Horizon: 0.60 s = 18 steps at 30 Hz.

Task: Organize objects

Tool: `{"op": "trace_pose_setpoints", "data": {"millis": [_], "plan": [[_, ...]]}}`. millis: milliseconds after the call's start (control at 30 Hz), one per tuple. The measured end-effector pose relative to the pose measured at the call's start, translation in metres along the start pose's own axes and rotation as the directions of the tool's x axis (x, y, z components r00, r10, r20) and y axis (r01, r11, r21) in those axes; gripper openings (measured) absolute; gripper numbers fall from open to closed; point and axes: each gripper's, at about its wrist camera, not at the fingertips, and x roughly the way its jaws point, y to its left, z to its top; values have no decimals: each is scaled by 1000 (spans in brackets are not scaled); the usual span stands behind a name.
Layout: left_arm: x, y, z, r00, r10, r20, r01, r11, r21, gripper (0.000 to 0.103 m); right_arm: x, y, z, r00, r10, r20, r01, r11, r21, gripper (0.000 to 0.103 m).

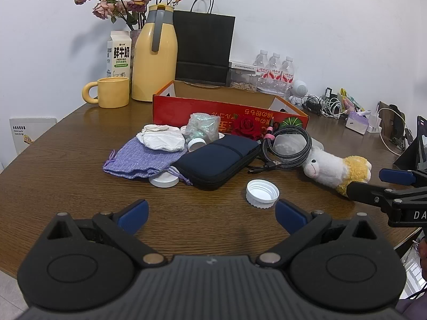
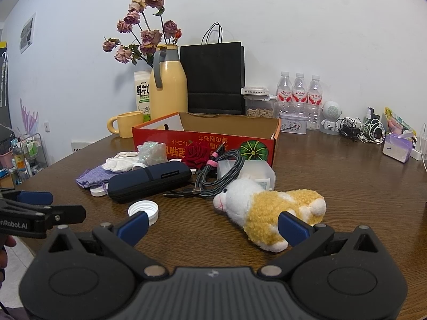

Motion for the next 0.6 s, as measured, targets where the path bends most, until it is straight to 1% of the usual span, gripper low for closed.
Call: {"op": "trace_pose_setpoints", "data": {"millis": [600], "plan": [[-1,-1,1,1000,0,1,0,1000,2,103,0,-1,0,1000,1,2,-1,1000,1,103]]}}
